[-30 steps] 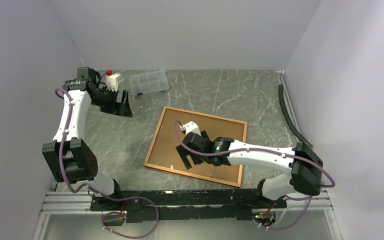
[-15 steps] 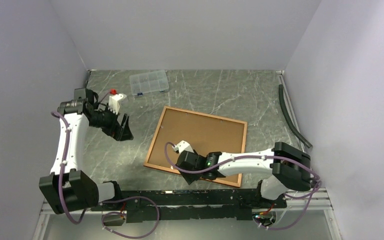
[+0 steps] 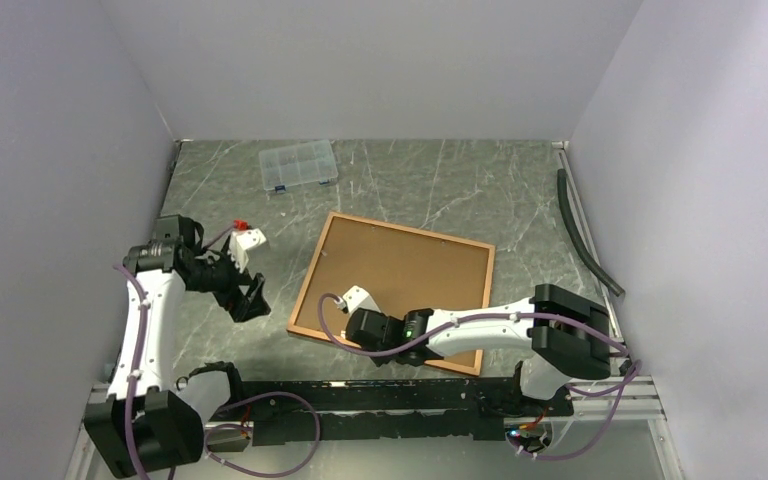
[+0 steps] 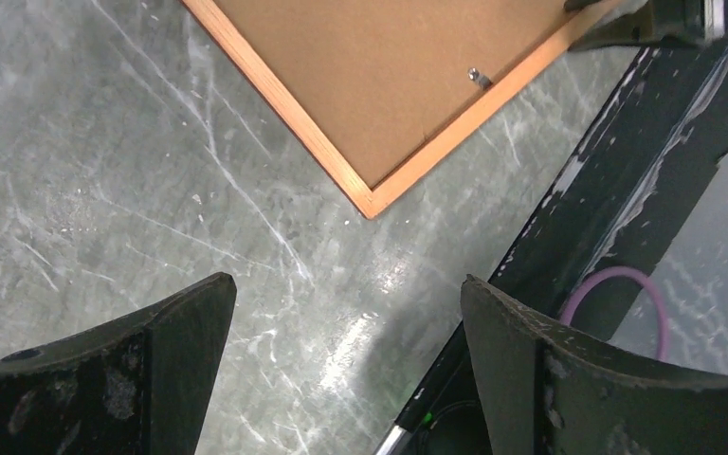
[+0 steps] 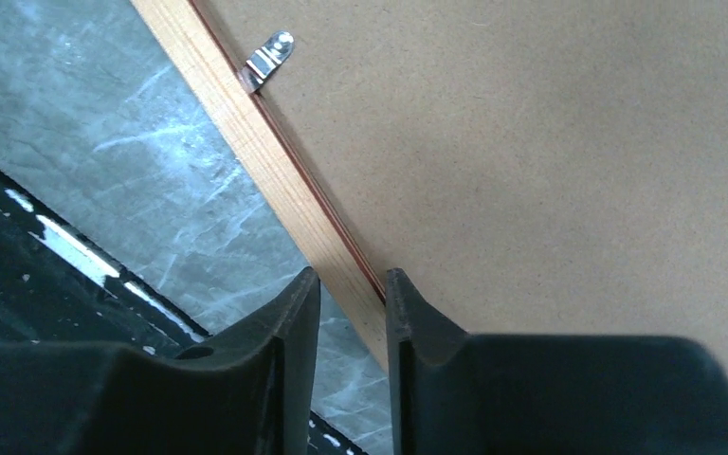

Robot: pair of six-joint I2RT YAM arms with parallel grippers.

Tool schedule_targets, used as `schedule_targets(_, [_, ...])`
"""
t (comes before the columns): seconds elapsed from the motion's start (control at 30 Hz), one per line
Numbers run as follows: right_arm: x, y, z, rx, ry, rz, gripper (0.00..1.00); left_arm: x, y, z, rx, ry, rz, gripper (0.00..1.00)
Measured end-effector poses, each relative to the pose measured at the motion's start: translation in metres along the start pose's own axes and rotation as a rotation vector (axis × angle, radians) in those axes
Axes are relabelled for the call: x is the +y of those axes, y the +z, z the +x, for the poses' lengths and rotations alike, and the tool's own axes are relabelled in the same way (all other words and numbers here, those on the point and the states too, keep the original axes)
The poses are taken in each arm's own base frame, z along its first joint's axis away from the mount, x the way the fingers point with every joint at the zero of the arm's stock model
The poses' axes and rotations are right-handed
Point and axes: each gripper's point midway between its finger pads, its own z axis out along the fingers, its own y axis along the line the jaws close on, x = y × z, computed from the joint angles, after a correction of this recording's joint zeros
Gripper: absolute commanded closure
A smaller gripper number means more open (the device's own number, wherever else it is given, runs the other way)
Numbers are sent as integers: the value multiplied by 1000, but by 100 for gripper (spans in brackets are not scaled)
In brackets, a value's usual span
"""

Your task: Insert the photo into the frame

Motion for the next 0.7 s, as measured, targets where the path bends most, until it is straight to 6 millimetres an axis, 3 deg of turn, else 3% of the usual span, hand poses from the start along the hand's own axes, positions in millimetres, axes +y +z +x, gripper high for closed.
schedule_targets(0.17, [2,-1,-4,1,-29,-2,88,-6,5,10,-16,130,-5,6])
schedule_targets(0.33, [4,-12,-21,-3,-68,2,93,-8,7,4,-80,344,-30,6])
schedule_targets(0.7, [29,-61,-120,-143,-62,-100,98,-31,12,-7,-236,1041,-133,5])
